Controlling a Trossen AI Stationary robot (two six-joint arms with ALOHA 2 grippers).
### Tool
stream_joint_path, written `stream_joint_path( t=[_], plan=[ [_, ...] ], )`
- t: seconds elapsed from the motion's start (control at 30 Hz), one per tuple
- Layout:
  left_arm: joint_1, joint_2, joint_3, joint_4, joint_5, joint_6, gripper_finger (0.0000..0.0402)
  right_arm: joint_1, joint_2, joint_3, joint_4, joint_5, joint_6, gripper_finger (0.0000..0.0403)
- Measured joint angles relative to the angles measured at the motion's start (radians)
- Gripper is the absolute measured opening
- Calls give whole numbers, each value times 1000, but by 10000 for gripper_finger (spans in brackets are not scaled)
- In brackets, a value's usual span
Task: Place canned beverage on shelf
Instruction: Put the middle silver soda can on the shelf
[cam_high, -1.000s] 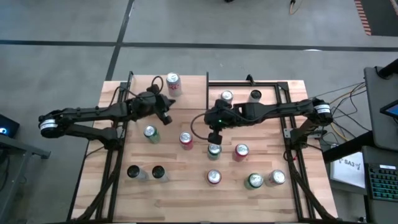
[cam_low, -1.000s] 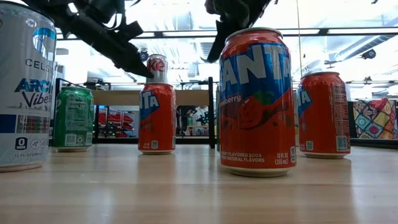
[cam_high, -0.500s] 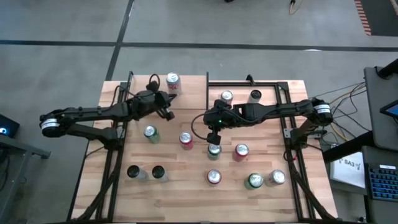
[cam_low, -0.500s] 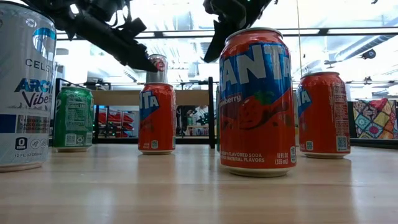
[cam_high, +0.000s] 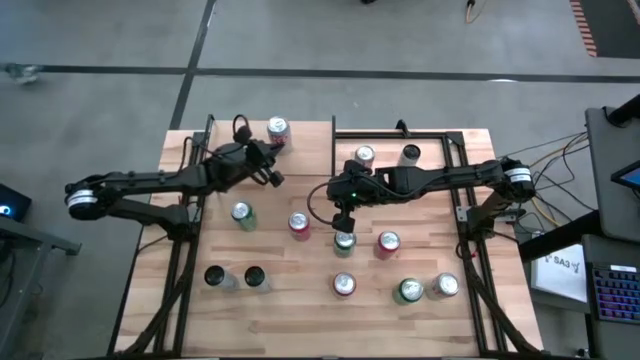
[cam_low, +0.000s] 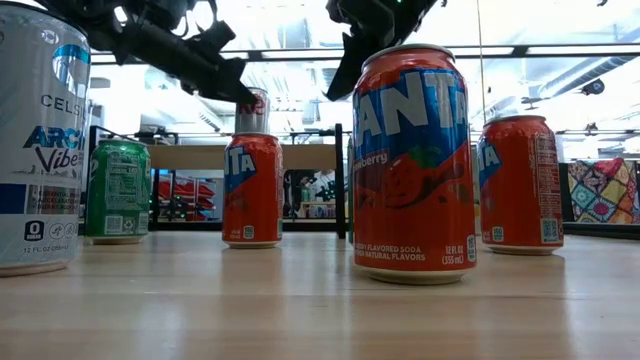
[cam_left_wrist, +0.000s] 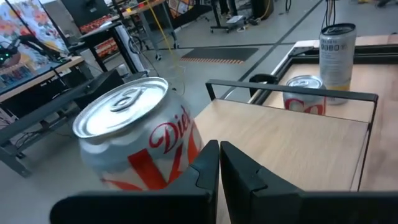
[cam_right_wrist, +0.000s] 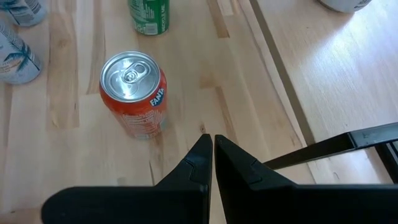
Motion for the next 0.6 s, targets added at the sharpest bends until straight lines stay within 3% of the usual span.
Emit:
stream_joint_path(
  t=[0.37, 0.6],
  plan=[
    [2, 109, 0, 135, -26, -9, 0, 0, 0, 0, 0, 0, 1, 9],
    [-25, 58, 13, 33, -26, -23, 0, 0, 0, 0, 0, 0, 0, 9]
  ],
)
